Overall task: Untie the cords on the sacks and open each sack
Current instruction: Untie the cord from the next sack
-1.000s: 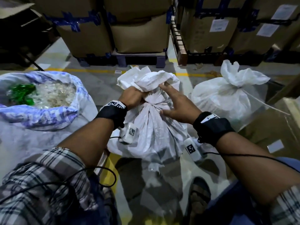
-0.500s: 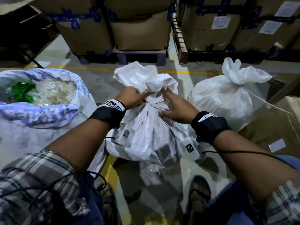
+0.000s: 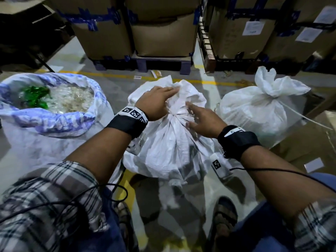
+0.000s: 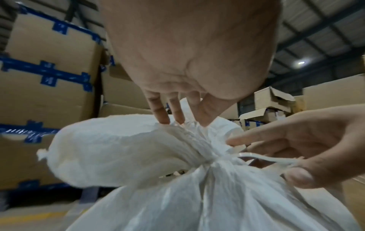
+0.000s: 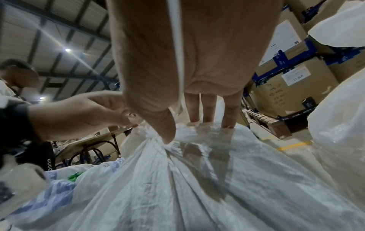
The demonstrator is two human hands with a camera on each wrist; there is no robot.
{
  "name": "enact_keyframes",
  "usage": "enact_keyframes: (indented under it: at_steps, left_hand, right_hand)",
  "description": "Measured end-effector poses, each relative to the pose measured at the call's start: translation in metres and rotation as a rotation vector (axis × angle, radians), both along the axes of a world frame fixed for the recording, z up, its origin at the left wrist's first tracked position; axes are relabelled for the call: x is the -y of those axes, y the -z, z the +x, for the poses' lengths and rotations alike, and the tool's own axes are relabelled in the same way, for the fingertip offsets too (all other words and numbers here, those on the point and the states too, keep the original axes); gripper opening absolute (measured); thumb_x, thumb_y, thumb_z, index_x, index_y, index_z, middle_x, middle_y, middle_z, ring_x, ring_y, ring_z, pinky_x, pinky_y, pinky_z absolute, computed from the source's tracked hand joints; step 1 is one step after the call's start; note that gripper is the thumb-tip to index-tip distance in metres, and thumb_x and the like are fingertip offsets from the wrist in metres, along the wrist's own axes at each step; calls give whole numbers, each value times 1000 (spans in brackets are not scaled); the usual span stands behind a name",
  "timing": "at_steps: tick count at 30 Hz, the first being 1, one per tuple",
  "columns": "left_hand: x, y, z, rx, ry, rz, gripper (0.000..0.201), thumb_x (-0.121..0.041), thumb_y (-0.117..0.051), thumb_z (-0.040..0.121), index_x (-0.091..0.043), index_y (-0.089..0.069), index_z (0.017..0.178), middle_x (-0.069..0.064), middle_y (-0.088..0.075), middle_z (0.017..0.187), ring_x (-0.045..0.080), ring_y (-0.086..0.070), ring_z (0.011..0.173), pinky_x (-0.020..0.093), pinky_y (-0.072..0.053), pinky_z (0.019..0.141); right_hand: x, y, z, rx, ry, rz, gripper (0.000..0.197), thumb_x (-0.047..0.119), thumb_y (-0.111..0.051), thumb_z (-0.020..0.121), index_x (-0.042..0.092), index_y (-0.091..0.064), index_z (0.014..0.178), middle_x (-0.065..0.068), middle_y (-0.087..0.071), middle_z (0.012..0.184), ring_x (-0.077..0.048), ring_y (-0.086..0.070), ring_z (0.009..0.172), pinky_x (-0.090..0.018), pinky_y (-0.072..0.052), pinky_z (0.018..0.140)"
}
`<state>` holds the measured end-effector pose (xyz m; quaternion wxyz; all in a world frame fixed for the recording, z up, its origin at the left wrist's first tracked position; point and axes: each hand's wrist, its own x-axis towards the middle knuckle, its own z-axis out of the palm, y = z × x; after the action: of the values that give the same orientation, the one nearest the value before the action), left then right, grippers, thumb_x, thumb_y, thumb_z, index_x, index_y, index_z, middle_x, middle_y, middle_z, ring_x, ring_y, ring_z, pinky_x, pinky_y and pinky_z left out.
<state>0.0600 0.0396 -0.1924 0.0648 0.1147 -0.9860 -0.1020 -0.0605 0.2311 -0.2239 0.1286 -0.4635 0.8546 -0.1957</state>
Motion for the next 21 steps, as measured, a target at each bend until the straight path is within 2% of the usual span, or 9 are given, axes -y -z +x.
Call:
enact_keyframes:
  at_steps: [2,4,7,9,11,12,15,18,21]
  left_hand:
    - [5,16,0,157,-23,1,68,-10,-48,91,-26,-35,155,-5,-29,164,34,-40,139,48,-36,113]
    - [6,35,1,203,-21,98,56,-10,-49,98,-20,-40,153,-1,-26,165,31,-42,141,41,-33,116]
    - [5,47,5,38,-39,411,43,-16,-63,97,-20,-58,140,-4,-43,157,18,-52,134,29,-37,113]
    - [7,46,6,-80,-40,481,36,-18,-74,89,-22,-66,124,-7,-57,145,15,-61,118,21,-42,97]
    - [7,41,8,-152,-33,440,32,-16,-79,82,-24,-69,112,-9,-67,124,18,-63,101,21,-43,84]
    - [6,38,8,-180,-29,426,32,-14,-80,80,-23,-69,109,-10,-67,116,19,-62,98,24,-45,83]
    - [5,34,9,-205,11,415,25,-9,-80,78,-21,-72,98,-5,-60,128,17,-61,111,31,-50,96]
    - [2,34,10,-182,50,417,19,-12,-81,80,-26,-74,90,-4,-47,134,14,-60,111,33,-51,95]
    - [-1,32,9,-166,84,403,20,-12,-80,79,-27,-76,91,-3,-43,134,10,-60,108,33,-52,95]
  right_hand:
    - [1,2,4,-16,-17,27,67,35,-68,89,20,-43,149,-3,-54,145,-25,-53,130,-20,-35,94]
    - [1,5,8,-7,-36,75,64,38,-67,91,15,-46,147,-3,-50,149,-23,-49,135,-24,-36,105]
    - [0,6,11,-26,-19,90,56,42,-65,92,9,-55,136,-10,-58,138,-28,-52,128,-31,-40,104]
    - [1,4,10,-39,34,6,44,43,-67,91,11,-63,122,-11,-66,123,-29,-58,117,-31,-44,94]
    - [3,1,12,-28,74,-86,35,42,-69,89,16,-66,111,-8,-68,114,-26,-59,112,-27,-41,86]
    - [4,-1,14,-38,79,-110,29,41,-70,88,18,-68,106,-8,-67,110,-26,-58,110,-27,-40,85]
    - [9,-2,23,-117,84,-128,16,35,-70,89,22,-73,97,-6,-60,107,-28,-54,109,-35,-43,95]
    - [15,-4,30,-190,94,-116,15,35,-70,88,26,-76,98,-3,-57,108,-29,-49,110,-40,-44,96]
    - [19,-5,32,-143,88,-79,15,31,-70,89,20,-77,95,-5,-59,106,-28,-52,108,-41,-47,93]
